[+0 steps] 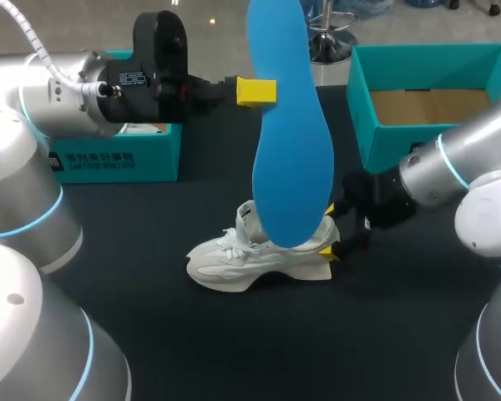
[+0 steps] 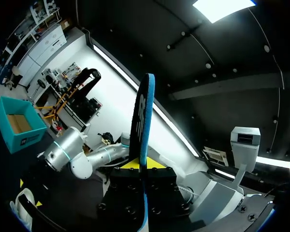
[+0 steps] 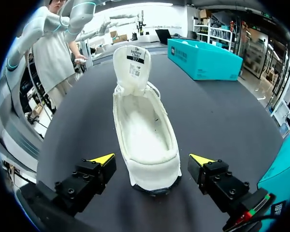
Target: Take the shoe out of the shoebox, open the shoe tongue, remove and reinsert the insole, then place the shoe into the shoebox
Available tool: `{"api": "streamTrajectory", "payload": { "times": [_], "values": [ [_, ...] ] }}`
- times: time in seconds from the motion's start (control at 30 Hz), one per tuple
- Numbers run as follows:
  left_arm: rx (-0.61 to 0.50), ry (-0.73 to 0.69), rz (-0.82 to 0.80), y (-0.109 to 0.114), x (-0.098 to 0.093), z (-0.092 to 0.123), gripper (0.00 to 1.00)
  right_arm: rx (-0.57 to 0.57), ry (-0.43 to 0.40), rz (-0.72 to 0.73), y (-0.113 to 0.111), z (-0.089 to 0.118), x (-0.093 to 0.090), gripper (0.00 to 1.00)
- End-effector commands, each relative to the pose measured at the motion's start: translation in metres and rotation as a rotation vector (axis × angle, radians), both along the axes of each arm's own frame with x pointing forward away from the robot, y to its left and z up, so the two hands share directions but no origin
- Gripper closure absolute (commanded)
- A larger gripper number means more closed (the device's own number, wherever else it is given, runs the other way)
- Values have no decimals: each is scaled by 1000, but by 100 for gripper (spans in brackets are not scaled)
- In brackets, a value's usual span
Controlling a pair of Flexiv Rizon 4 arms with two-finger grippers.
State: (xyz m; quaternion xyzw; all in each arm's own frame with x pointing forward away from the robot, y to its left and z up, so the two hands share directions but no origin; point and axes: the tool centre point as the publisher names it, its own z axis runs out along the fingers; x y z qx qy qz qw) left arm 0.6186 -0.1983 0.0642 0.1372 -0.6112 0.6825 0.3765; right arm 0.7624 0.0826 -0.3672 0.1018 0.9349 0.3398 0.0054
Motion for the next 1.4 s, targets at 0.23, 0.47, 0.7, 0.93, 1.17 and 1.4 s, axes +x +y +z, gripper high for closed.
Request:
{"api": "streamTrajectory", "payload": {
  "times": [0.23, 0.47, 0.7, 0.93, 1.17, 1.4],
  "values": [
    [-2, 0, 2, -1, -1, -1, 100, -332, 46, -13, 7, 27, -11, 0],
    [-2, 0, 2, -1, -1, -1, 100, -390, 38, -10, 11, 37, -14, 0],
    [-2, 0, 2, -1, -1, -1, 100, -484, 11, 39, 16, 47, -12, 0],
    [-2, 0, 2, -1, -1, -1, 100, -571, 25, 88, 23, 52, -7, 0],
    [-2, 0, 2, -1, -1, -1, 100, -663, 28, 113, 27, 57, -5, 0],
    [-2, 0, 2, -1, -1, -1, 100, -716, 0, 123, 28, 56, -5, 0]
  ]
}}
